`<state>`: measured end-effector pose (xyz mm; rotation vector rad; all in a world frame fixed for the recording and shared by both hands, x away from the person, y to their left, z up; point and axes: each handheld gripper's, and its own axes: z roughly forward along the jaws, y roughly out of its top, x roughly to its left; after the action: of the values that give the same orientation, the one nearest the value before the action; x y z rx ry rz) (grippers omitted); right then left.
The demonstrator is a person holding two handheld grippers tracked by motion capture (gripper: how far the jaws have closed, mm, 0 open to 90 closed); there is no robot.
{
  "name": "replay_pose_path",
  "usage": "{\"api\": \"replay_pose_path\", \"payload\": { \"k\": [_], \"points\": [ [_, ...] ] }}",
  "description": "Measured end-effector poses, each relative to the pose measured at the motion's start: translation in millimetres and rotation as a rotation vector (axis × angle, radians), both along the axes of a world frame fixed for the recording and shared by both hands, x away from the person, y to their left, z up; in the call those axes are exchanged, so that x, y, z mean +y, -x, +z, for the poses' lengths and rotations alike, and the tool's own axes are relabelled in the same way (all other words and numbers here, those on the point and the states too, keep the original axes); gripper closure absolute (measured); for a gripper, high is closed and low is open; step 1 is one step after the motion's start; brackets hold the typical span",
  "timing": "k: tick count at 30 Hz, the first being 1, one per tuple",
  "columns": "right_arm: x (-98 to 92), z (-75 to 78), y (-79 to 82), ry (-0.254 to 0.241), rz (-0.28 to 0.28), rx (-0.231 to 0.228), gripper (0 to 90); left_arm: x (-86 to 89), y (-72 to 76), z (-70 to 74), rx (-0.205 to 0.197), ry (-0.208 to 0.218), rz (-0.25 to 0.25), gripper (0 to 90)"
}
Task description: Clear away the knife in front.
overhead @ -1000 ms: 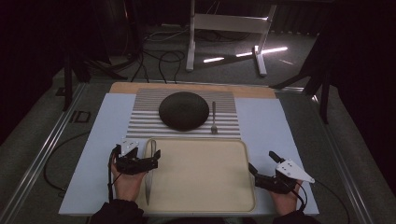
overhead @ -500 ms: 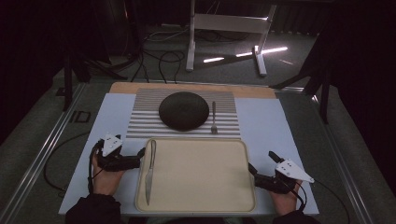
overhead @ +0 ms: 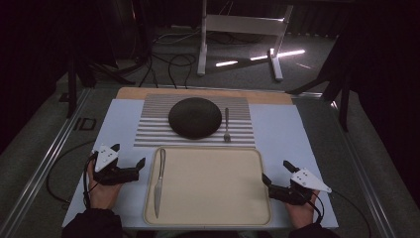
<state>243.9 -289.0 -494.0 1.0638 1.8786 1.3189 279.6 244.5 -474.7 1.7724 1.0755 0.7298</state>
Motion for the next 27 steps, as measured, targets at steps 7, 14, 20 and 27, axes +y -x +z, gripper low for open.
{"api": "replay_pose_path", "payload": {
  "k": [7,14,20,27],
  "points": [
    [2.0,0.7,-5.3,-0.006,0.004,0.015,8.8,4.3,1.0,-0.7,-0.006,0.010,0.007,0.2],
    [2.5,9.6,-13.0,-0.002,0.002,0.022,8.6,6.4,4.3,-0.9,-0.040,-0.012,0.055,0.0],
    [6.8,16.8,-23.8,-0.010,0.004,0.069,8.6,9.1,4.9,-2.7,-0.049,-0.018,0.090,0.0],
    [14.0,24.9,-39.7,0.002,-0.032,0.124,8.1,10.6,7.1,-2.7,-0.059,-0.013,0.115,0.0]
  ]
}}
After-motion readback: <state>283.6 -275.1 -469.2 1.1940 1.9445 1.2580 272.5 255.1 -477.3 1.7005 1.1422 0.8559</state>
